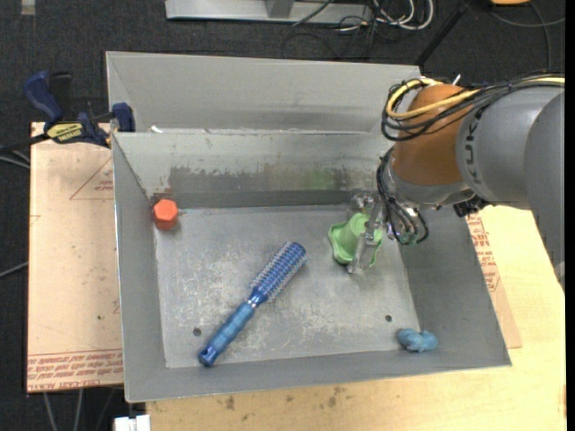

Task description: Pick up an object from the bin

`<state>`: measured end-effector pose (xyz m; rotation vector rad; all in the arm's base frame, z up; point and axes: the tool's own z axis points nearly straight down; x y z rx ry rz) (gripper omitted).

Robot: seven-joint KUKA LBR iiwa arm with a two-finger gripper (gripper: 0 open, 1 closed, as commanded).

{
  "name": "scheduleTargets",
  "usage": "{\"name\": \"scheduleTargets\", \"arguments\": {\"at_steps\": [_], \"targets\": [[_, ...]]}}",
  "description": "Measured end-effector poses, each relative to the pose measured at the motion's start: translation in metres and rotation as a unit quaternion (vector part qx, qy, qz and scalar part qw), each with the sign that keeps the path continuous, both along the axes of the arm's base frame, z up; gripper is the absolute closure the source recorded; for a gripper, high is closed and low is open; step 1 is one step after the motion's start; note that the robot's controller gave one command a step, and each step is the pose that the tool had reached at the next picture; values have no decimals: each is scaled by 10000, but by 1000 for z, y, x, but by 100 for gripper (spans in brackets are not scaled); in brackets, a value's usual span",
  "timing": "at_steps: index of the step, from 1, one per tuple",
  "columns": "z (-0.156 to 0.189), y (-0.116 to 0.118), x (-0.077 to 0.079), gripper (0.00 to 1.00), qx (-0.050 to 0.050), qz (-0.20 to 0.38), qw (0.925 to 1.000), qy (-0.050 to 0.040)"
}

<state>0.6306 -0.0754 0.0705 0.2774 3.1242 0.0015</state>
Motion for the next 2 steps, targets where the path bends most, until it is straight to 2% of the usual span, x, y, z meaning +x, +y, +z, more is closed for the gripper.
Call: {"name": "scheduleTargets", "arguments": {"at_steps": [1, 2], "targets": [[4, 1, 2, 100, -3, 6, 10000, -30], [214, 29, 2, 100, -1, -33, 10000, -40]]}}
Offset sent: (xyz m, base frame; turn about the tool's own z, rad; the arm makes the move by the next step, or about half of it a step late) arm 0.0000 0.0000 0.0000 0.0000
